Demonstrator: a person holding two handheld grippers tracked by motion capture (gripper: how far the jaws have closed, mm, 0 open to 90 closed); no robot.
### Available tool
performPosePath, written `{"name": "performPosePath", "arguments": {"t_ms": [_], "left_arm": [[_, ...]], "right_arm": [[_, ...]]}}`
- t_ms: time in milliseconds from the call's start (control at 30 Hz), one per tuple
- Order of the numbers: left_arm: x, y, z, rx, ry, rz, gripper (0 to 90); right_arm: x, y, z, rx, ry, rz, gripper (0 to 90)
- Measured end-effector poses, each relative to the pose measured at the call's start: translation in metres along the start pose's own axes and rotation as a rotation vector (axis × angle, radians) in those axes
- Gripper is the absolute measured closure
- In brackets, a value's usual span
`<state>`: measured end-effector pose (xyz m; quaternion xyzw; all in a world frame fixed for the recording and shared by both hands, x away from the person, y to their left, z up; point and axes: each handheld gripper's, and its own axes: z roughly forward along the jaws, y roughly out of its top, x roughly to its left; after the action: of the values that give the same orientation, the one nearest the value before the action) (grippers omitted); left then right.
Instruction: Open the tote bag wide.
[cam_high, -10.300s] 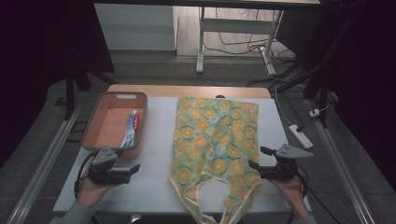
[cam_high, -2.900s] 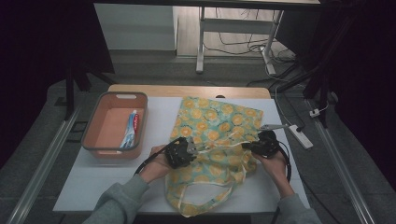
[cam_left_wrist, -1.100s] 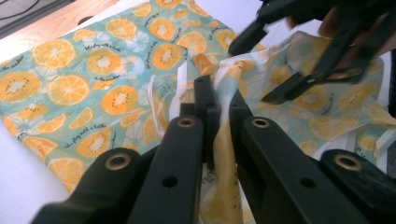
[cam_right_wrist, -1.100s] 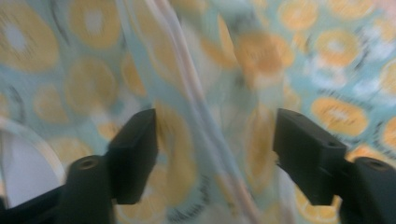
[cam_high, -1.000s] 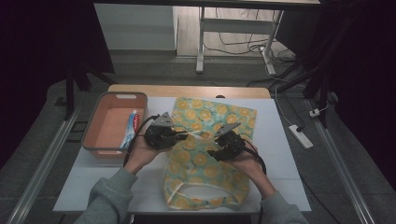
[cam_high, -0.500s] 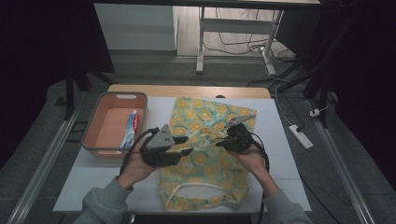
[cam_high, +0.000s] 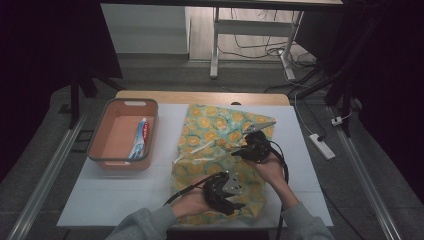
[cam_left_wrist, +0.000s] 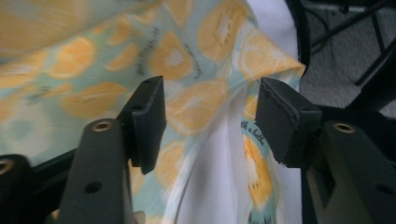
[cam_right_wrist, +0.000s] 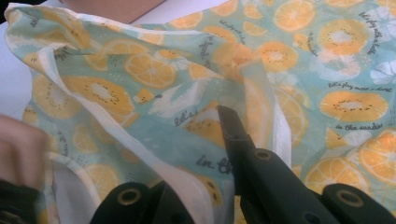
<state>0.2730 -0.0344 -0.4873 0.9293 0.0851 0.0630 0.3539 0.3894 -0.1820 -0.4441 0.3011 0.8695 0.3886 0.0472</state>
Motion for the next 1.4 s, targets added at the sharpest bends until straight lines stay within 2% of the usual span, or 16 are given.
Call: {"name": "performPosePath", "arguments": {"t_ms": [100, 200, 300, 367, 400, 467, 533, 633, 733, 867, 967, 1067, 1100, 1233, 1300, 1400], "left_arm": [[0.001, 0.000, 0.016, 0.019, -0.034, 0.001, 42.2], [-0.001, 0.002, 0.031, 0.037, -0.034, 0.014, 46.1], [-0.001, 0.004, 0.042, 0.033, -0.050, 0.016, 65.0], [-0.001, 0.005, 0.043, 0.034, -0.053, 0.024, 83.5], [-0.001, 0.005, 0.041, 0.033, -0.068, 0.029, 88.3], [-0.004, 0.004, 0.029, 0.027, -0.089, 0.057, 88.9], [-0.008, 0.001, 0.008, 0.010, -0.096, 0.093, 88.9], [-0.015, -0.011, -0.024, -0.026, -0.110, 0.120, 89.0], [-0.018, -0.024, -0.048, -0.048, -0.104, 0.126, 89.0], [-0.014, -0.040, -0.070, -0.052, -0.096, 0.102, 89.0], [-0.012, -0.049, -0.082, -0.054, -0.066, 0.091, 88.9], [-0.006, -0.058, -0.089, -0.074, -0.046, 0.035, 86.7], [-0.005, -0.060, -0.090, -0.082, -0.035, 0.018, 81.4], [-0.008, -0.060, -0.096, -0.118, 0.074, -0.004, 53.1], [-0.006, -0.059, -0.107, -0.147, 0.128, -0.021, 49.4], [0.002, -0.060, -0.123, -0.194, 0.215, -0.076, 47.4]], "right_arm": [[-0.002, -0.001, 0.000, -0.005, 0.010, 0.011, 89.3], [-0.003, -0.001, 0.001, 0.000, 0.011, 0.016, 89.3], [-0.004, -0.001, 0.002, 0.001, 0.006, 0.018, 89.3], [-0.005, -0.001, 0.000, -0.003, -0.002, 0.024, 89.3], [-0.006, -0.001, -0.001, -0.006, -0.007, 0.024, 89.3], [-0.008, -0.001, -0.005, -0.022, -0.014, 0.031, 89.3], [-0.011, 0.001, -0.010, -0.037, -0.027, 0.041, 89.3], [-0.017, 0.003, -0.019, -0.061, -0.058, 0.068, 89.3], [-0.021, 0.004, -0.027, -0.094, -0.086, 0.083, 89.3], [-0.023, 0.005, -0.035, -0.116, -0.135, 0.104, 89.3], [-0.024, 0.005, -0.036, -0.129, -0.129, 0.114, 89.3], [-0.024, 0.004, -0.030, -0.115, -0.116, 0.113, 89.3], [-0.024, 0.003, -0.028, -0.116, -0.108, 0.120, 89.3], [-0.022, 0.000, -0.021, -0.100, -0.091, 0.122, 89.3], [-0.020, 0.000, -0.020, -0.094, -0.085, 0.117, 89.2], [-0.017, 0.001, -0.020, -0.095, -0.081, 0.108, 89.3]]}}
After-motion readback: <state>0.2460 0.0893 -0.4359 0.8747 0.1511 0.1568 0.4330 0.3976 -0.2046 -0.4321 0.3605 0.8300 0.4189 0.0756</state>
